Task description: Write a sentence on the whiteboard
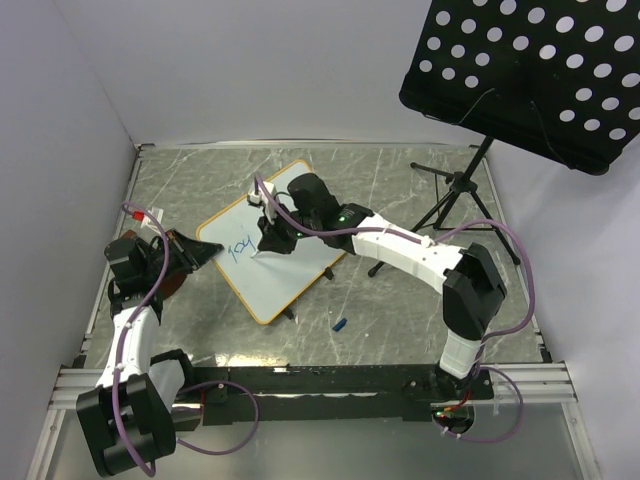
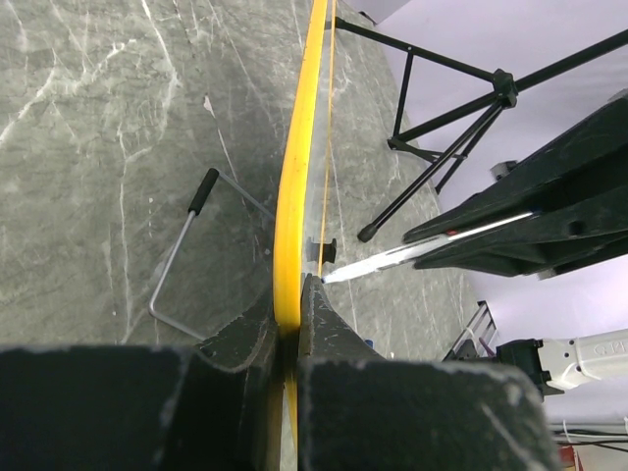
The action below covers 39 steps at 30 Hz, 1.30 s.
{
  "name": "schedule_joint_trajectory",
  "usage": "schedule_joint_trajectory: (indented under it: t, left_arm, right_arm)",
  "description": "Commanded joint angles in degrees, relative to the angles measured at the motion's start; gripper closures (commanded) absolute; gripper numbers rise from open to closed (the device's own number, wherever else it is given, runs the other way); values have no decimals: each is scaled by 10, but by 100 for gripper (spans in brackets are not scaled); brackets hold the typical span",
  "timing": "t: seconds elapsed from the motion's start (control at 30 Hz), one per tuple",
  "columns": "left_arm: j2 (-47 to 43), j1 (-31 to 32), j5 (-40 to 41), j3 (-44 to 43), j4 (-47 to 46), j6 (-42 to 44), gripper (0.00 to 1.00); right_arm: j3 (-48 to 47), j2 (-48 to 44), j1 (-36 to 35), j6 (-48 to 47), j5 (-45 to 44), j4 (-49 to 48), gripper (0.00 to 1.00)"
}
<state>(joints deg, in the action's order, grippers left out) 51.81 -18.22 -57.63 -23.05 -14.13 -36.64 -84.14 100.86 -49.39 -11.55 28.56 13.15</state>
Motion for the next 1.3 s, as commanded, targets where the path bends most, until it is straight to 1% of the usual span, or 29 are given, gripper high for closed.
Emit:
schedule_joint_trajectory:
  t: [0.0, 0.17, 0.47, 0.67, 0.87, 1.27]
  left_arm:
    - [-3, 2, 1, -9, -27, 54, 99]
    - [-3, 2, 0, -9, -27, 54, 99]
    - [-2, 2, 0, -8, -30, 53, 99]
    - [-4, 2, 0, -8, -28, 53, 99]
    - [-3, 2, 0, -8, -31, 52, 99]
    - [-5, 1, 1, -7, -31, 54, 99]
  right_arm:
    - [-64, -8, -4, 7, 2, -2, 100]
    - [-70, -29, 5, 9, 10, 2, 100]
    - [-21, -65, 30, 4, 37, -18, 100]
    - [18, -91, 48, -22, 69, -25, 100]
    - [62, -115, 49, -29, 100, -38, 100]
    - [95, -131, 48, -12, 116, -51, 100]
